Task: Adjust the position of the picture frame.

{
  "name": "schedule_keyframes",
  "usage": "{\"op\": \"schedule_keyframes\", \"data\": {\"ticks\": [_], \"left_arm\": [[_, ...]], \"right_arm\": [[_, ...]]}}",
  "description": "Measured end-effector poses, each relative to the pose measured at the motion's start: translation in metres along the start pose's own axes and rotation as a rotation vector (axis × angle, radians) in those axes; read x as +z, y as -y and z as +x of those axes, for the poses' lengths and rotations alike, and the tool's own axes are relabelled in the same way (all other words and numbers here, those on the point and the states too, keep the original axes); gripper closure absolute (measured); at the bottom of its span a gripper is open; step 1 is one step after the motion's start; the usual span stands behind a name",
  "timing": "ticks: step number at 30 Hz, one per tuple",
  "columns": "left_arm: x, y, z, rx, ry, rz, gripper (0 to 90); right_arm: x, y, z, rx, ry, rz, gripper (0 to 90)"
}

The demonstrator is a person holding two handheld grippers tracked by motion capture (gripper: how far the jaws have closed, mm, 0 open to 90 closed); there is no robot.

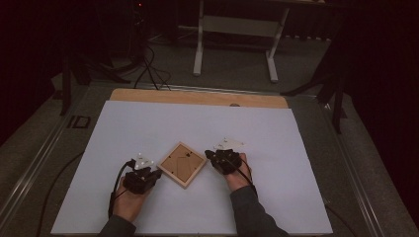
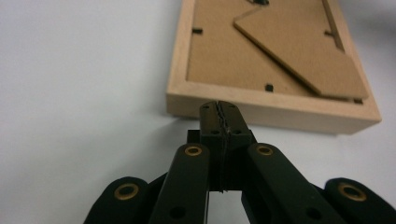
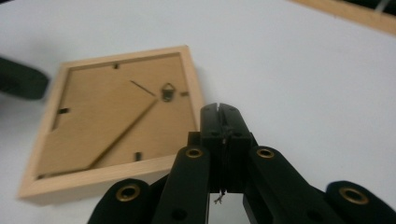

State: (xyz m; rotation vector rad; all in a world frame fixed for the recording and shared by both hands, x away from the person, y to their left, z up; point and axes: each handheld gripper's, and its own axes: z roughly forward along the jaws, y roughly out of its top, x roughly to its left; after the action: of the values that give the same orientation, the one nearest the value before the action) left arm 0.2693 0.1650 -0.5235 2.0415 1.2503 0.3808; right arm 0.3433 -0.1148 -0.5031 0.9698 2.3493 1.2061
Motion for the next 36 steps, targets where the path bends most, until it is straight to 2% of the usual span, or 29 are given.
{"op": "schedule_keyframes", "data": {"ticks": [4, 14, 18, 22, 30, 33, 36], "left_arm": [[0.003, 0.0, -0.003, 0.019, 0.0, 0.011, 89.6], [0.006, -0.001, -0.002, 0.021, -0.002, 0.016, 89.6], [0.009, -0.002, -0.001, 0.019, -0.007, 0.019, 89.6], [0.011, -0.003, -0.003, 0.025, -0.005, 0.021, 89.6], [0.014, -0.004, -0.014, 0.052, 0.013, 0.02, 89.6], [0.015, -0.004, -0.017, 0.058, 0.018, 0.021, 89.6], [0.016, -0.004, -0.02, 0.065, 0.02, 0.023, 89.6]], "right_arm": [[0.011, -0.002, -0.002, -0.004, 0.008, 0.033, 89.2], [0.026, -0.004, -0.004, -0.023, 0.018, 0.096, 89.3], [0.025, -0.003, -0.005, -0.017, 0.016, 0.102, 89.4], [0.022, -0.002, -0.003, -0.036, 0.019, 0.112, 89.5], [0.013, 0.003, -0.001, -0.041, 0.015, 0.122, 89.5], [0.011, 0.008, -0.002, -0.045, 0.016, 0.147, 89.5], [0.009, 0.014, -0.002, -0.032, 0.016, 0.152, 89.6]]}}
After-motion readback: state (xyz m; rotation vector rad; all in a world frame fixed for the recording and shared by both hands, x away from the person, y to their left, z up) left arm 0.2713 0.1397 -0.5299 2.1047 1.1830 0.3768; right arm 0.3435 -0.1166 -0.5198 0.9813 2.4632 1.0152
